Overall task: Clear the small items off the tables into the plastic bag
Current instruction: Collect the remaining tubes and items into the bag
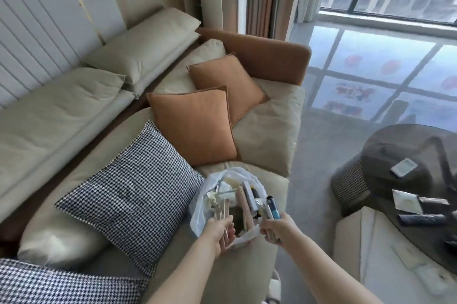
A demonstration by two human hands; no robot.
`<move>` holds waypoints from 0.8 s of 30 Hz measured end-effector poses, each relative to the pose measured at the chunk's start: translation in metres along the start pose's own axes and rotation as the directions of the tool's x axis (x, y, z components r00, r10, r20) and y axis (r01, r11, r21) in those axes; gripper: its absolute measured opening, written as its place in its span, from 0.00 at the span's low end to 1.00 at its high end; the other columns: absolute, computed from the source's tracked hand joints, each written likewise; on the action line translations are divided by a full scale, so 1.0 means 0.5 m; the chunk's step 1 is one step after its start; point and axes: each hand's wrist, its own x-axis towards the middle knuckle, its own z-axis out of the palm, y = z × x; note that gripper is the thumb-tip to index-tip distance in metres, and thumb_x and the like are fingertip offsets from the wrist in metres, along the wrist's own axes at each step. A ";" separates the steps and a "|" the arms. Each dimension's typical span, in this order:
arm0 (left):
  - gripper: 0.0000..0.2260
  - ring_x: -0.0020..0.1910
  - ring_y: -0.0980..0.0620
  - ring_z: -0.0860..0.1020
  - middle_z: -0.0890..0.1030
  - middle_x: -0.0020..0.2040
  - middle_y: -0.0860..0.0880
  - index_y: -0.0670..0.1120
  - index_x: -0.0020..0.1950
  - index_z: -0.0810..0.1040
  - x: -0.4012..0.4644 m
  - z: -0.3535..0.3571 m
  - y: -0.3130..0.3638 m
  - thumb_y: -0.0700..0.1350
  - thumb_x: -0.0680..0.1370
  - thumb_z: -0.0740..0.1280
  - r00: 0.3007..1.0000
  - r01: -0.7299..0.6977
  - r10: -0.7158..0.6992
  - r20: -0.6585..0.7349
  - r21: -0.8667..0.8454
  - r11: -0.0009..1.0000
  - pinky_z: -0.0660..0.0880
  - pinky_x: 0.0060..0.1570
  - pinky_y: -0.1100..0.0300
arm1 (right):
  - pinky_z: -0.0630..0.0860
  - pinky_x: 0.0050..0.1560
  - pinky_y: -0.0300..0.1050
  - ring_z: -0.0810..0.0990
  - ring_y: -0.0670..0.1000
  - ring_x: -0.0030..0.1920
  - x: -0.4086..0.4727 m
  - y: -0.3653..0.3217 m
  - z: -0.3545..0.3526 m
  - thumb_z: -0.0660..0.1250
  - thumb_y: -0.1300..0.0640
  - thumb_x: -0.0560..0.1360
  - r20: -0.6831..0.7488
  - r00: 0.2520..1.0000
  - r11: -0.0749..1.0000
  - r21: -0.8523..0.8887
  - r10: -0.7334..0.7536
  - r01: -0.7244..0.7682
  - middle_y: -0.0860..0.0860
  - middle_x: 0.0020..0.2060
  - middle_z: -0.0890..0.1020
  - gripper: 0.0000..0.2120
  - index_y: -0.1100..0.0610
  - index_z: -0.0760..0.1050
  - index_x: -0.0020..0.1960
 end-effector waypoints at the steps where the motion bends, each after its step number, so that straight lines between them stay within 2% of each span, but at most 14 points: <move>1: 0.06 0.26 0.52 0.74 0.76 0.27 0.47 0.41 0.44 0.72 0.012 -0.003 0.003 0.41 0.77 0.67 1.000 0.008 -0.008 -0.015 -0.014 1.000 0.74 0.29 0.61 | 0.74 0.24 0.39 0.77 0.50 0.28 0.017 -0.007 0.007 0.68 0.71 0.70 0.016 1.000 1.000 -0.018 0.025 -0.025 0.62 0.42 0.77 0.19 0.62 0.68 0.57; 3: 0.05 0.28 0.51 0.75 0.76 0.31 0.45 0.42 0.48 0.72 0.040 -0.006 0.007 0.40 0.77 0.67 0.999 0.007 -0.009 -0.052 -0.045 0.999 0.75 0.32 0.59 | 0.73 0.25 0.38 0.76 0.49 0.26 0.056 -0.019 0.019 0.68 0.71 0.70 0.050 0.997 0.996 -0.073 0.063 -0.059 0.61 0.39 0.77 0.18 0.62 0.68 0.57; 6: 0.05 0.32 0.49 0.76 0.77 0.35 0.44 0.42 0.52 0.72 0.090 -0.006 0.009 0.39 0.77 0.66 0.990 0.017 -0.025 -0.138 -0.055 0.998 0.76 0.34 0.57 | 0.75 0.33 0.42 0.77 0.53 0.35 0.126 -0.032 0.042 0.69 0.70 0.69 0.047 0.995 0.973 -0.218 0.088 -0.076 0.62 0.43 0.77 0.19 0.60 0.68 0.57; 9: 0.07 0.31 0.50 0.77 0.79 0.35 0.44 0.42 0.54 0.74 0.138 -0.001 0.010 0.38 0.77 0.66 0.971 0.032 -0.039 -0.235 -0.033 0.999 0.75 0.31 0.59 | 0.74 0.28 0.41 0.75 0.52 0.36 0.192 -0.035 0.069 0.69 0.67 0.69 0.028 0.994 0.915 -0.395 0.106 -0.086 0.60 0.45 0.77 0.21 0.60 0.69 0.60; 12: 0.09 0.34 0.50 0.79 0.81 0.40 0.43 0.42 0.56 0.73 0.179 0.000 0.012 0.38 0.76 0.66 0.945 0.036 -0.029 -0.326 0.015 0.999 0.77 0.37 0.57 | 0.72 0.28 0.39 0.75 0.51 0.37 0.255 -0.036 0.090 0.70 0.64 0.69 0.026 0.990 0.862 -0.496 0.136 -0.105 0.57 0.45 0.76 0.22 0.61 0.70 0.62; 14: 0.12 0.36 0.51 0.80 0.82 0.42 0.44 0.43 0.58 0.73 0.200 -0.002 0.019 0.39 0.75 0.67 0.931 0.061 -0.046 -0.362 0.030 0.998 0.78 0.40 0.57 | 0.75 0.34 0.39 0.76 0.51 0.40 0.291 -0.044 0.108 0.71 0.62 0.70 0.035 0.992 0.847 -0.525 0.121 -0.085 0.55 0.44 0.77 0.23 0.60 0.69 0.62; 15: 0.13 0.37 0.52 0.80 0.82 0.43 0.45 0.43 0.59 0.72 0.210 -0.003 0.023 0.40 0.75 0.68 0.926 0.075 -0.053 -0.375 0.043 0.996 0.78 0.38 0.58 | 0.75 0.35 0.39 0.77 0.51 0.40 0.305 -0.048 0.117 0.71 0.61 0.70 0.046 0.994 0.842 -0.536 0.103 -0.062 0.54 0.43 0.77 0.23 0.60 0.69 0.62; 18: 0.17 0.37 0.56 0.75 0.78 0.46 0.50 0.45 0.61 0.69 0.240 -0.001 0.033 0.46 0.75 0.68 0.912 0.099 -0.047 -0.408 0.108 0.989 0.70 0.30 0.62 | 0.72 0.32 0.36 0.75 0.47 0.37 0.342 -0.064 0.146 0.70 0.58 0.72 0.109 0.993 0.831 -0.555 0.042 0.026 0.50 0.40 0.75 0.23 0.57 0.67 0.64; 20: 0.17 0.40 0.56 0.74 0.77 0.48 0.52 0.48 0.62 0.70 0.258 0.003 0.034 0.47 0.76 0.69 0.920 0.072 -0.014 -0.393 0.134 0.988 0.71 0.36 0.61 | 0.72 0.34 0.35 0.76 0.47 0.40 0.360 -0.073 0.158 0.70 0.61 0.72 0.196 0.980 0.845 -0.528 0.030 0.080 0.49 0.44 0.76 0.26 0.56 0.65 0.67; 22: 0.18 0.45 0.55 0.74 0.79 0.56 0.50 0.47 0.65 0.72 0.268 0.007 0.031 0.43 0.76 0.68 0.924 0.030 0.021 -0.382 0.125 0.992 0.72 0.46 0.58 | 0.74 0.41 0.37 0.77 0.50 0.48 0.374 -0.079 0.158 0.69 0.65 0.73 0.263 0.965 0.876 -0.471 0.024 0.107 0.53 0.52 0.76 0.28 0.58 0.64 0.70; 24: 0.20 0.50 0.54 0.74 0.77 0.63 0.46 0.44 0.68 0.71 0.265 0.008 0.029 0.40 0.76 0.67 0.915 0.003 0.046 -0.400 0.122 0.992 0.71 0.51 0.59 | 0.74 0.51 0.41 0.76 0.53 0.58 0.383 -0.088 0.143 0.68 0.65 0.73 0.274 0.962 0.877 -0.462 -0.002 0.133 0.55 0.60 0.75 0.28 0.59 0.65 0.71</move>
